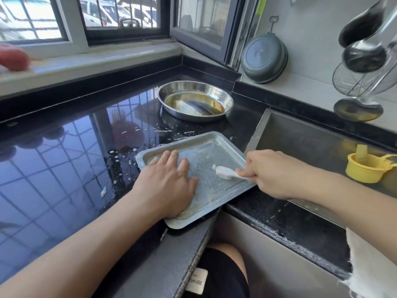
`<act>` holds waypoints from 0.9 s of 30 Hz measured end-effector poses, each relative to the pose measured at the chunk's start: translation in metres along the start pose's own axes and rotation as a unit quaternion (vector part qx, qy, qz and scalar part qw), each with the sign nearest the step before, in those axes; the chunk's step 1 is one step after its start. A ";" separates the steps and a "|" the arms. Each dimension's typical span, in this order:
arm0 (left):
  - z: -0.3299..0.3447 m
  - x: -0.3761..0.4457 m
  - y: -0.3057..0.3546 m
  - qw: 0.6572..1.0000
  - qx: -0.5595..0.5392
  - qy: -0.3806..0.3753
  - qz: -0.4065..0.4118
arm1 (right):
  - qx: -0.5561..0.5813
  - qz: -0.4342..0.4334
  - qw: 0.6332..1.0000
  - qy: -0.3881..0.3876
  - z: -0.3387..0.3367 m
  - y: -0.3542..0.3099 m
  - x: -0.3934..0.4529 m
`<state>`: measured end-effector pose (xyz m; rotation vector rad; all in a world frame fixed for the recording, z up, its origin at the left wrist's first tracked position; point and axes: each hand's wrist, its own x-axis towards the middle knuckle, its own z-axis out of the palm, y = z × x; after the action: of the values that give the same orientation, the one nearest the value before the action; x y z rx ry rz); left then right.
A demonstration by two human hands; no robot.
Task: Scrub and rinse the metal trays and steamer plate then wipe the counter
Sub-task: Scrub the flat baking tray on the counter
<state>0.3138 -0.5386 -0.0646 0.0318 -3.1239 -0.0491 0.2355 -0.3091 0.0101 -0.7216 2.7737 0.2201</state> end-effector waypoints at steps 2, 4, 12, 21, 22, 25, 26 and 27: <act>0.001 0.000 0.000 1.000 0.003 0.001 -0.003 | -0.016 0.033 0.999 0.015 -0.003 0.004 -0.004; 0.000 -0.001 0.001 1.000 0.002 0.002 -0.004 | 0.006 0.060 0.997 0.041 -0.006 0.007 -0.008; -0.001 -0.002 0.001 1.000 0.005 0.001 -0.002 | -0.020 0.053 0.998 0.012 -0.010 0.014 -0.020; 0.005 0.001 -0.001 1.000 0.012 0.013 0.005 | -0.086 0.100 0.989 0.064 -0.001 0.044 -0.042; 0.006 0.002 -0.001 1.000 0.013 0.014 0.006 | -0.075 0.118 0.988 0.058 0.000 0.046 -0.039; 0.009 0.003 -0.002 1.000 0.019 0.017 0.013 | -0.043 0.119 0.989 0.075 -0.003 0.035 -0.025; 0.009 0.003 -0.003 1.000 0.019 0.018 0.014 | -0.043 0.109 0.990 0.078 -0.008 0.027 -0.019; 0.009 0.003 -0.003 1.000 0.019 0.018 0.015 | -0.045 0.097 0.991 0.084 -0.013 0.020 -0.011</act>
<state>0.3104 -0.5412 -0.0739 -0.0135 -3.0879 0.0101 0.2321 -0.2892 0.0278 -0.5115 3.0137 0.3396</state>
